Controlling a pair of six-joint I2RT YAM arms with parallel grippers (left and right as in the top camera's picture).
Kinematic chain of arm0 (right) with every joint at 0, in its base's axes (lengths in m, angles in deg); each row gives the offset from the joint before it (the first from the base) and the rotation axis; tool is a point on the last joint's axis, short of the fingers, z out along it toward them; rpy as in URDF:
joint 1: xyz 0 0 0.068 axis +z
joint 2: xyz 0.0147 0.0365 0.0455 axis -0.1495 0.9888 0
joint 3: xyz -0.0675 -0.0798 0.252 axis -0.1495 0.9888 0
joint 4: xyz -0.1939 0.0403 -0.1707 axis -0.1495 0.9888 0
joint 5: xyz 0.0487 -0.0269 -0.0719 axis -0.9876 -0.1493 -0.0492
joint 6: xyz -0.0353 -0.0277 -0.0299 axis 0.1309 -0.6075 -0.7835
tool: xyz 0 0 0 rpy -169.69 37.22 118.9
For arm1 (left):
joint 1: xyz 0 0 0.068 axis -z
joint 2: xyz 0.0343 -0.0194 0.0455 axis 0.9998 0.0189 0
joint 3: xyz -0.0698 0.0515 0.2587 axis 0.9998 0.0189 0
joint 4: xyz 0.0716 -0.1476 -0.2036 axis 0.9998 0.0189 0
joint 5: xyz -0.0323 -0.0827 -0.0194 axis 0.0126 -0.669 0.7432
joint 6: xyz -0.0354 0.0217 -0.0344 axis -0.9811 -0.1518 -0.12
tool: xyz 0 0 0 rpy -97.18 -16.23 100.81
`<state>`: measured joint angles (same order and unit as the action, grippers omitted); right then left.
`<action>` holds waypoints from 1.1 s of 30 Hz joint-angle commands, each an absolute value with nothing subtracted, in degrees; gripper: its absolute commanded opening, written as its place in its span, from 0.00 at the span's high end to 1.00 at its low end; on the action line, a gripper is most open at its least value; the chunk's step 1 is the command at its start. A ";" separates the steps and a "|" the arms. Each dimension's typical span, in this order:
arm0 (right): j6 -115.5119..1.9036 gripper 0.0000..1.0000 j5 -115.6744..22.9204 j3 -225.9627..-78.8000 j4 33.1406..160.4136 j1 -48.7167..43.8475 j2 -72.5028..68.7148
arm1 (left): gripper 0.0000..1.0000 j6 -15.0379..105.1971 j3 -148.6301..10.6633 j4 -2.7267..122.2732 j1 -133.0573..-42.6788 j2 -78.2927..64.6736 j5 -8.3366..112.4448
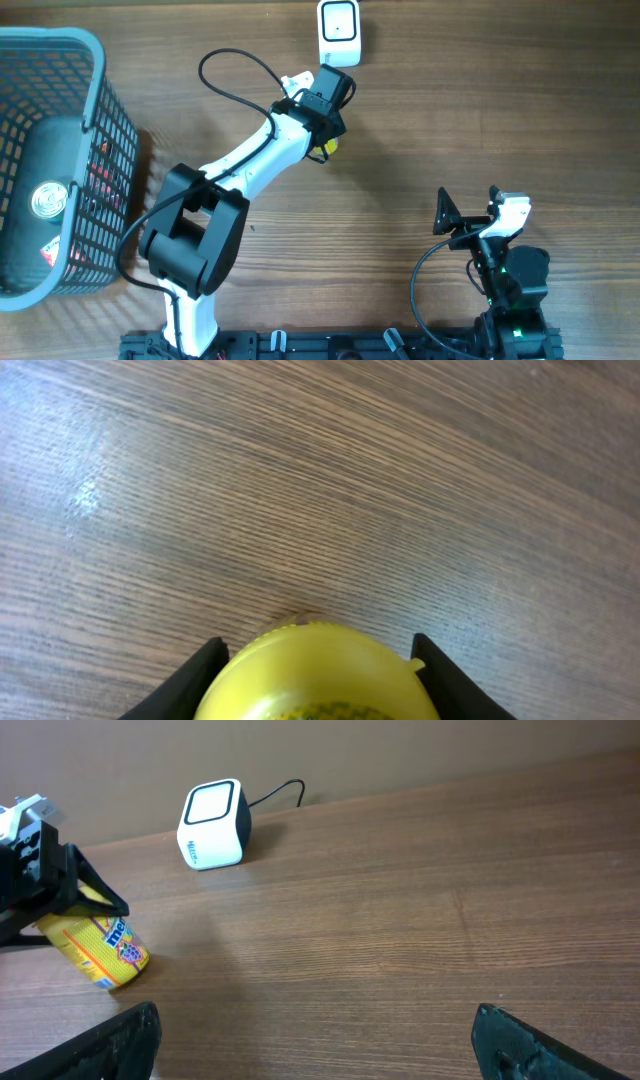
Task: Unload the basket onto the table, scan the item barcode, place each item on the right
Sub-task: 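Carry the bottle to the scanner and set it down in front, then reach the left gripper back into the basket and grasp the tin can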
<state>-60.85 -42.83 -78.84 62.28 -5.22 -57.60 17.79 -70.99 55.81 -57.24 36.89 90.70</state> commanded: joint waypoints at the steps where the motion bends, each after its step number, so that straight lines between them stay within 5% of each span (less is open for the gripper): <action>1: -60.08 0.00 -42.93 -78.82 61.97 -5.44 -57.51 | 0.28 13.57 -70.99 57.34 -56.60 38.93 92.82; 6: -60.06 0.00 -42.93 -78.82 61.97 -5.44 -57.51 | 0.01 16.85 -70.99 58.45 -56.49 38.07 92.82; 19: -60.06 0.00 -42.93 -78.80 62.01 -5.44 -57.51 | 0.00 34.86 -76.02 61.93 -60.73 4.81 96.36; 25: -60.06 0.00 -45.40 -78.82 62.01 -5.44 -57.51 | 0.00 38.82 -89.73 71.35 -91.33 -5.44 96.47; 33: -60.06 0.00 -46.34 -78.82 61.90 -5.44 -57.51 | 0.00 34.25 -90.53 85.38 -131.27 4.33 87.00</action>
<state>-60.65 -45.03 -78.87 62.28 -5.22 -57.55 37.09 -91.12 80.88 -120.84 -3.10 92.62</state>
